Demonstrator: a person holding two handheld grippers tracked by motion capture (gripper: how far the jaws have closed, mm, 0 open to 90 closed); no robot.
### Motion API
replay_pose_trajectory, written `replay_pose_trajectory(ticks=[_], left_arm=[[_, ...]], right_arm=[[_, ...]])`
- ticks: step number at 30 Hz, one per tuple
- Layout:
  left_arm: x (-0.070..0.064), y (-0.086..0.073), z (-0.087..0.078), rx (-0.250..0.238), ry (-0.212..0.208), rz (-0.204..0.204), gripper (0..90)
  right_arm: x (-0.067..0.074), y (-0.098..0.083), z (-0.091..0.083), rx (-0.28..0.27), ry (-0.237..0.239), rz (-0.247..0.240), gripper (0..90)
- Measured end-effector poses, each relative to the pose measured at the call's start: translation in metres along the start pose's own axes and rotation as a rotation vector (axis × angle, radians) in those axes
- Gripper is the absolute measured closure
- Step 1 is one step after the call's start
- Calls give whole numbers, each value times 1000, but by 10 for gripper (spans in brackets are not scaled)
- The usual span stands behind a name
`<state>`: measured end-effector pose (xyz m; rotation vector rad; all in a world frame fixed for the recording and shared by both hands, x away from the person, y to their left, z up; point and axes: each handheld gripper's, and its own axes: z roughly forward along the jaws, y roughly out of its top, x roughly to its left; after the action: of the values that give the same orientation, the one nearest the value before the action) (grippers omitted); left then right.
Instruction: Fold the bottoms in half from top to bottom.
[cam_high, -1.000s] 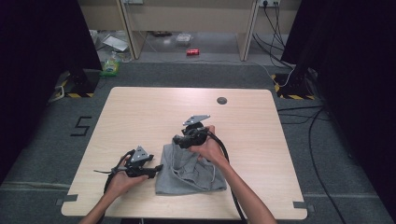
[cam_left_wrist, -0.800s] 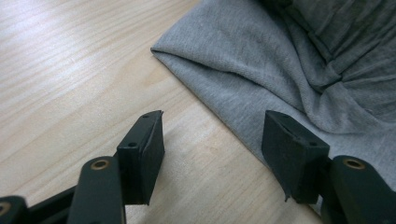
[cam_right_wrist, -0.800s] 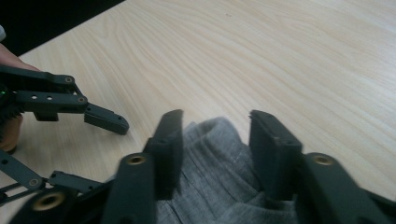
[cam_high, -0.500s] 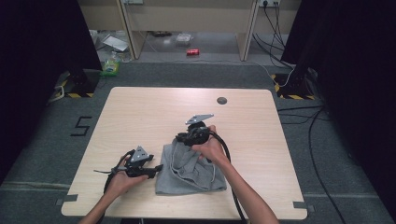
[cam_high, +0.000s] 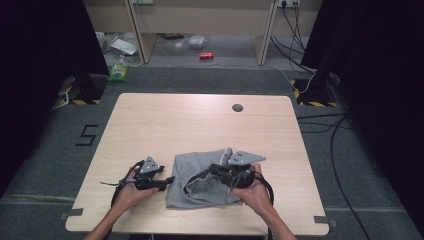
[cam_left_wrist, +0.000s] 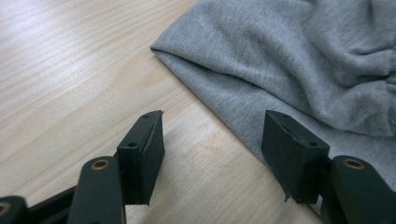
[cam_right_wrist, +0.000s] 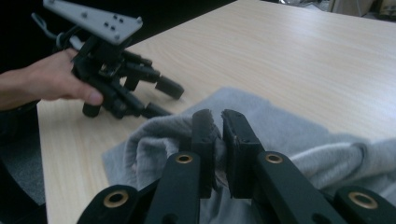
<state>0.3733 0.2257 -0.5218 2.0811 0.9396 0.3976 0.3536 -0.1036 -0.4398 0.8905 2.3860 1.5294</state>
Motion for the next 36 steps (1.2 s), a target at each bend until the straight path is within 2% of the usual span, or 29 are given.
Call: replay_pose_trajectory(ticks=[4,6,7,8,10,13,14,17,18,20,22,24,25,28,30,31,33,35,36], left_arm=[[1,0,0,2,-8,3,382],[3,4,-2,31,-22,-18,385],[3,5,-4,35,-22,-14,386],[3,6,-6,19,-18,-11,382],[4,12,-13,-13,-14,-27,377],[1,24,-19,-45,-23,-55,359],[-1,27,-19,-47,-22,-46,353],[-12,39,-18,-63,-23,-26,350],[-15,43,-17,-65,-32,-26,346],[-23,49,-13,-70,-55,-31,337],[-31,52,-8,-55,-65,-7,334],[-41,50,-4,-41,-83,11,324],[-49,46,-5,-32,-99,34,323],[-63,29,-11,-5,-101,97,335],[-66,21,-15,2,-94,109,350],[-68,18,-17,7,-85,128,366],[-71,14,-17,14,-74,140,369],[-70,11,-17,23,-75,146,371],[-69,11,-17,22,-79,140,370]], right_arm=[[11,-23,-11,0,-29,-18,856],[17,-36,-12,42,-71,-70,868],[20,-45,-11,78,-76,-82,865],[21,-49,-11,90,-79,-89,860],[20,-54,-13,100,-89,-72,839],[16,-45,-18,70,-92,-47,789],[14,-39,-18,47,-98,-39,767],[9,-25,-17,32,-117,-43,743],[7,-21,-15,37,-120,-49,736],[2,-17,-5,87,-127,-60,731],[0,-20,5,146,-128,-76,730],[3,-28,14,193,-121,-86,739],[5,-31,15,202,-115,-91,744],[18,-44,15,246,-98,-120,761],[27,-54,14,273,-96,-131,768],[31,-59,15,278,-105,-136,769],[36,-65,15,263,-131,-155,768],[37,-64,15,269,-133,-145,758],[37,-62,14,267,-130,-125,738]])
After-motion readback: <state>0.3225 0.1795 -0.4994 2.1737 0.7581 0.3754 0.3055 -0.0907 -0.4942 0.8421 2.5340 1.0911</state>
